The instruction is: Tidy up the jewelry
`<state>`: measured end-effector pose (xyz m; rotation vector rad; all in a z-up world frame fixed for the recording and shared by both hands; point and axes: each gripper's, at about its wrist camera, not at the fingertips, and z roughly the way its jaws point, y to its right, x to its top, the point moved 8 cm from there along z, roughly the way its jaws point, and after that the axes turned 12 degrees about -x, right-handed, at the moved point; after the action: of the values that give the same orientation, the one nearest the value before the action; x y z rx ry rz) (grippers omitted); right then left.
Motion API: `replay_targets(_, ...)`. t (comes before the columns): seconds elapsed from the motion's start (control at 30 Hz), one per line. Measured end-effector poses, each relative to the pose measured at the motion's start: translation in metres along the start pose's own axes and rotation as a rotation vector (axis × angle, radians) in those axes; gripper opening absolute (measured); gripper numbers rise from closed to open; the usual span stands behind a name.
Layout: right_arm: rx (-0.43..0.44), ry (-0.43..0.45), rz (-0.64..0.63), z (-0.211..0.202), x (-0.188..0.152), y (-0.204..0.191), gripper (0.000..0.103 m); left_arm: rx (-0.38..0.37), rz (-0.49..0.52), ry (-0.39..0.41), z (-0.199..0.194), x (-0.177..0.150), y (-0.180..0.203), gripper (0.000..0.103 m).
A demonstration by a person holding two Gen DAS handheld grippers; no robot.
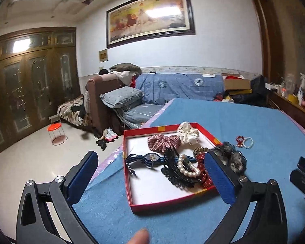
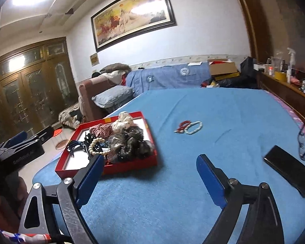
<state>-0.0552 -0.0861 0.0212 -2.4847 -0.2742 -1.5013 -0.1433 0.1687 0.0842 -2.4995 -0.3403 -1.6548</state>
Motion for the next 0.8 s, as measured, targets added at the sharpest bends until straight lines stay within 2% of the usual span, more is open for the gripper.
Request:
replay_targets(0.1,-0.023,0.004,0.012,-0.008,-0.002,0.009,0.095,-0.001,0.006,0.0,-0.01,-0.004,0.006,0.103)
replay_targets(0.23,-0.035,0.015,0.047,-0.019,-0.007,0.019,0.095,0.072,-0.018,0.041,-0.027,-0.01,0.003,0.103)
replay_targets(0.4,-0.06,0.037,0.007,-0.034,-0.019,0.014,0.097,0.085,-0.101,0.002,-0.026,-0.026,-0.007,0.103)
replay_targets(0.57,-0.055,0.031,-0.023,-0.037,-0.024,0.005,0.099,0.102,-0.034,-0.053,-0.018,-0.035,-0.003,0.103)
replay_targets(0.8,-0.057,0.029,-0.047,-0.036,-0.027,-0.001,0.1,0.103,0.01,-0.055,-0.017,-0.037,0.003,0.103)
